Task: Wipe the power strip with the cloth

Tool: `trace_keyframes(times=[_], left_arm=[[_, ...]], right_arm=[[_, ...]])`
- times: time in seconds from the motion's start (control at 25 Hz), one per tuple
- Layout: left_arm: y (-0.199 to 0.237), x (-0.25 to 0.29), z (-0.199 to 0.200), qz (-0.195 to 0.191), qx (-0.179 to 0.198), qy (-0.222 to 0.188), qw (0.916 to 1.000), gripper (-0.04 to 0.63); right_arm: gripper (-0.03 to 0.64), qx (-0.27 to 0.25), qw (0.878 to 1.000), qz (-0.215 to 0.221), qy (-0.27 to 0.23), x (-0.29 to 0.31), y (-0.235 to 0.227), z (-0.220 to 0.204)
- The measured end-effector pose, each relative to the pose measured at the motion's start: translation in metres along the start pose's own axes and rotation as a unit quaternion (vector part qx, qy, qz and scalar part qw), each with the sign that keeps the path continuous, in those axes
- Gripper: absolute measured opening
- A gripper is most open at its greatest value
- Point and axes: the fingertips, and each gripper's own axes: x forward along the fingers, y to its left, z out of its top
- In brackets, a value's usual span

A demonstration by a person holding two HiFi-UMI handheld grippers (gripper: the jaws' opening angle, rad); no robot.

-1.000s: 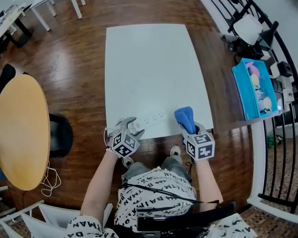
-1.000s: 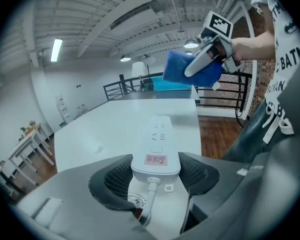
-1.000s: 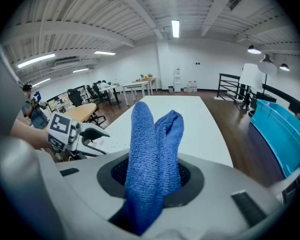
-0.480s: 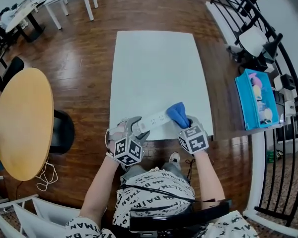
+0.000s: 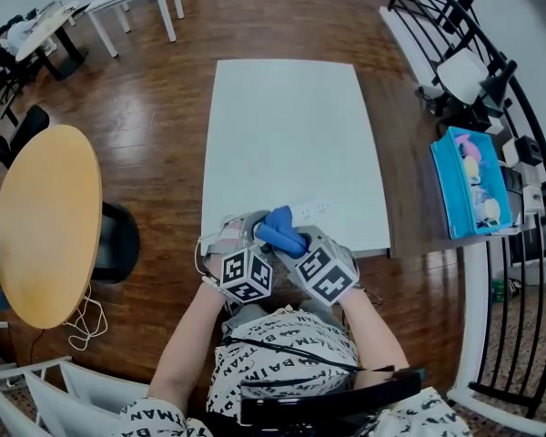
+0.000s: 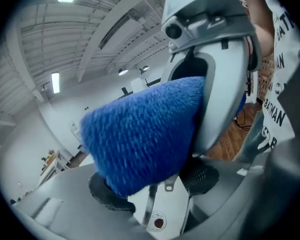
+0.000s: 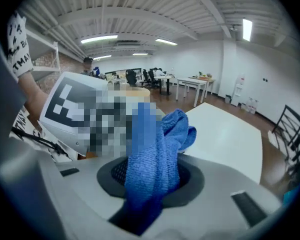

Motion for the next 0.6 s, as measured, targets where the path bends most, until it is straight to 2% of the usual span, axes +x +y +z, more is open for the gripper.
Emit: trace_keyframes(times=[0.08,0.16,0.4,0.6], left_arm=[[0.001,-0.002,0.0,0.005,0.001,-0.002,1.0,0.287],[0.003,-0.006,0.001,0.01,0.002,-0.007,0.9999,0.287],[0.0,-0.017,0.004,0.015,-0.001,-0.02,0.9997,0.287],[-0.001,-0.027,0.002,0.013,-0.024,-0.036,0.999,0.287]], right_arm=[[0.126,-0.041,0.999,-0.007,0.015,0.001,0.007,0.004],[0.126,-0.053,0.998,-0.003,0.019,0.001,0.008,0.006],[0.127,-0.048,0.998,-0.024,0.026,-0.008,-0.008,-0.005],[0.127,-0.014,0.997,-0.069,0.035,-0.021,-0.043,-0.027]])
